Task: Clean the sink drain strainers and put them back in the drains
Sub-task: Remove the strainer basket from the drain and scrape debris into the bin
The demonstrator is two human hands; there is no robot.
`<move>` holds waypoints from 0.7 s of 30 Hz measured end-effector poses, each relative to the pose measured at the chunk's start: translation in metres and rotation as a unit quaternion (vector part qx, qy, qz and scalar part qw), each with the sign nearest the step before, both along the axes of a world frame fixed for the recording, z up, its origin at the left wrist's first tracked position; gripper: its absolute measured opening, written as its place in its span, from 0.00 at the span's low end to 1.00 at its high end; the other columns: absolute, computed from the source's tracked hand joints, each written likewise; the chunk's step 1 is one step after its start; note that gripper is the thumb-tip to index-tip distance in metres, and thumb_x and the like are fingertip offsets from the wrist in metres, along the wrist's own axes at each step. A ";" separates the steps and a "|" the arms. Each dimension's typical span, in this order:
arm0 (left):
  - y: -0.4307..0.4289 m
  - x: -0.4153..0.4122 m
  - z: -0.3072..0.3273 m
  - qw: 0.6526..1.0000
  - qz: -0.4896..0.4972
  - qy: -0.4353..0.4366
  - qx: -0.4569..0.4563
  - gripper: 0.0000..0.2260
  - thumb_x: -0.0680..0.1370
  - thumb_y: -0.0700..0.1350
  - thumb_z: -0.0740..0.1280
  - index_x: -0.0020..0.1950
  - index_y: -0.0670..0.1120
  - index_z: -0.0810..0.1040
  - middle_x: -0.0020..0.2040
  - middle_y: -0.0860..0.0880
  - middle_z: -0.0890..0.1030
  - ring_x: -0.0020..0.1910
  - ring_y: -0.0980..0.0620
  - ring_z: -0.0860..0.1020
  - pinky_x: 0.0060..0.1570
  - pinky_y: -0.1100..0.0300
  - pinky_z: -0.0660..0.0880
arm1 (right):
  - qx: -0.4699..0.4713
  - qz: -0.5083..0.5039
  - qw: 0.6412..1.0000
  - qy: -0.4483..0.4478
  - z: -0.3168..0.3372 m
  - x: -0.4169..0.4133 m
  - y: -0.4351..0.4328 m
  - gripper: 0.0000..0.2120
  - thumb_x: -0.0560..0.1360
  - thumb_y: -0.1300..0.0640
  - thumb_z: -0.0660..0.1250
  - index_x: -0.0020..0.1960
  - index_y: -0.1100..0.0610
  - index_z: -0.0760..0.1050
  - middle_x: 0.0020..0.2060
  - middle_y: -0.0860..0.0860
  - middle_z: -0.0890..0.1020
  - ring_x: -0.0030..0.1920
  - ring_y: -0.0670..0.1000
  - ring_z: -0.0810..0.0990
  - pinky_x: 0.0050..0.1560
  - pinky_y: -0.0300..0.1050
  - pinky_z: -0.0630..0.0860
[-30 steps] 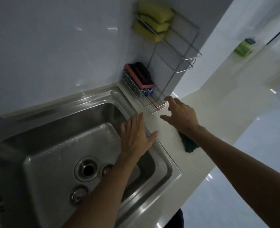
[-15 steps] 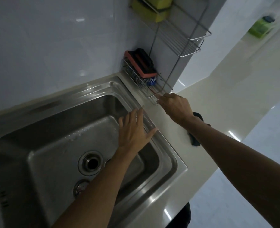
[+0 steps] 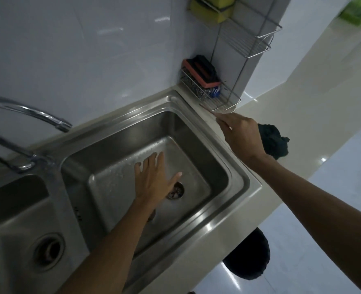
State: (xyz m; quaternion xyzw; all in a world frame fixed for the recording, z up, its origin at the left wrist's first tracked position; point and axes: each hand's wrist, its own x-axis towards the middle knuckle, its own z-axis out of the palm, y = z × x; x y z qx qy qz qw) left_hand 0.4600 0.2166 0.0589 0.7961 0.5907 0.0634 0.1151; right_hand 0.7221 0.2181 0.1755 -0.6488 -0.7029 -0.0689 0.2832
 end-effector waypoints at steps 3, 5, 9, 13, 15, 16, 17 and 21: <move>-0.013 -0.044 -0.018 0.998 0.017 0.013 -0.055 0.41 0.76 0.72 0.61 0.81 0.49 0.60 0.79 0.45 0.66 0.77 0.44 0.65 0.75 0.41 0.63 | -0.036 0.037 0.998 0.030 -0.008 -0.042 -0.020 0.12 0.84 0.56 0.66 0.64 0.55 0.82 0.50 0.53 0.87 0.44 0.52 0.86 0.48 0.45 0.82; -0.023 -0.069 -0.035 0.995 0.016 0.010 -0.100 0.40 0.75 0.70 0.65 0.79 0.50 0.61 0.76 0.46 0.69 0.74 0.44 0.68 0.73 0.42 0.64 | -0.050 0.053 0.995 0.063 -0.021 -0.069 -0.033 0.11 0.82 0.55 0.68 0.61 0.57 0.84 0.51 0.53 0.88 0.45 0.52 0.87 0.50 0.45 0.82; -0.041 -0.099 -0.073 0.982 -0.002 0.043 -0.185 0.44 0.70 0.70 0.70 0.80 0.51 0.60 0.75 0.48 0.69 0.73 0.44 0.68 0.70 0.43 0.65 | -0.109 0.078 0.986 0.101 -0.060 -0.116 -0.062 0.10 0.81 0.55 0.70 0.54 0.60 0.85 0.45 0.53 0.88 0.43 0.51 0.86 0.49 0.45 0.83; -0.053 -0.105 -0.103 0.971 -0.009 0.081 -0.224 0.46 0.69 0.69 0.73 0.80 0.52 0.59 0.74 0.49 0.69 0.73 0.45 0.69 0.69 0.44 0.65 | -0.212 0.102 0.969 0.077 -0.103 -0.141 -0.079 0.14 0.83 0.50 0.64 0.54 0.58 0.84 0.47 0.52 0.87 0.45 0.52 0.85 0.47 0.50 0.80; -0.056 -0.106 -0.115 0.968 -0.017 0.089 -0.233 0.45 0.69 0.65 0.75 0.79 0.52 0.59 0.74 0.48 0.69 0.73 0.44 0.69 0.68 0.45 0.65 | -0.237 0.110 0.963 0.070 -0.117 -0.152 -0.079 0.14 0.84 0.49 0.64 0.53 0.57 0.83 0.46 0.52 0.86 0.44 0.53 0.84 0.44 0.48 0.79; -0.057 -0.106 -0.119 0.968 -0.020 0.092 -0.234 0.44 0.69 0.64 0.75 0.79 0.53 0.59 0.74 0.48 0.69 0.73 0.44 0.69 0.68 0.45 0.65 | -0.243 0.111 0.962 0.066 -0.122 -0.157 -0.079 0.13 0.83 0.49 0.64 0.52 0.57 0.83 0.45 0.52 0.85 0.43 0.54 0.84 0.42 0.48 0.78; -0.057 -0.108 -0.123 0.967 -0.023 0.094 -0.235 0.43 0.70 0.63 0.75 0.79 0.52 0.59 0.74 0.48 0.69 0.72 0.43 0.69 0.68 0.45 0.64 | -0.247 0.110 0.961 0.052 -0.127 -0.162 -0.078 0.12 0.83 0.50 0.65 0.52 0.57 0.83 0.45 0.53 0.86 0.43 0.55 0.84 0.41 0.49 0.77; -0.059 -0.111 -0.132 0.968 -0.024 0.075 -0.239 0.42 0.71 0.60 0.76 0.79 0.52 0.60 0.75 0.48 0.70 0.72 0.44 0.70 0.69 0.46 0.65 | -0.290 0.114 0.950 -0.014 -0.140 -0.178 -0.075 0.15 0.85 0.47 0.61 0.55 0.56 0.81 0.48 0.54 0.85 0.46 0.58 0.85 0.41 0.51 0.77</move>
